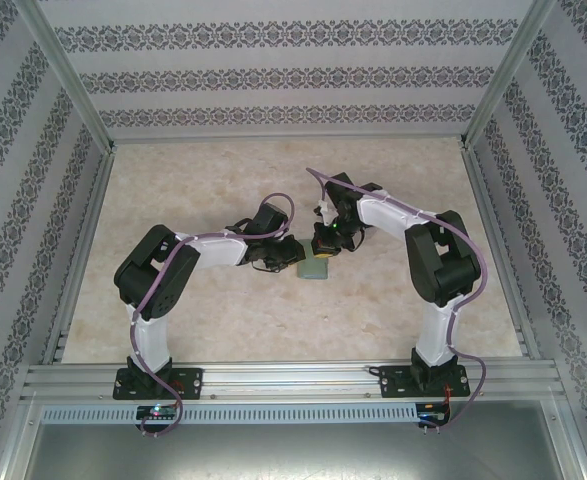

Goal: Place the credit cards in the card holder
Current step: Close the button on the card holder.

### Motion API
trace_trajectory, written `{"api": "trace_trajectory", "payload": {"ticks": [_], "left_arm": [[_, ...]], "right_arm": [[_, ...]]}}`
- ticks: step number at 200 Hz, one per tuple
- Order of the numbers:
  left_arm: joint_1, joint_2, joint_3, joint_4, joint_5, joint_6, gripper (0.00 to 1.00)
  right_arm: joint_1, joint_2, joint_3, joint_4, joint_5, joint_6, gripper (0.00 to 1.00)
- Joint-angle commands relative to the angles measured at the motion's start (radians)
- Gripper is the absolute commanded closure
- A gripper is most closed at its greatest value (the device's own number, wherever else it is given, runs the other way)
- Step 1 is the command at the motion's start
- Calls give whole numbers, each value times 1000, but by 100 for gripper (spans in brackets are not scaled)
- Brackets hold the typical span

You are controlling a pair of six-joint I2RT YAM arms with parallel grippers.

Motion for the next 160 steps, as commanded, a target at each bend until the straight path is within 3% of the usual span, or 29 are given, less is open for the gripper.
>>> {"api": "trace_trajectory", "payload": {"ticks": [1, 63, 160], "left_arm": [[-10, 27, -14, 23, 7, -12, 81], [-10, 27, -16, 30, 6, -12, 81], [-10, 27, -20, 39, 11, -12, 81]], "right_arm": [[12, 18, 3, 15, 23, 34, 100], [21, 49, 12, 2, 23, 30, 100], [24, 103, -11, -10, 137, 57, 100]]}}
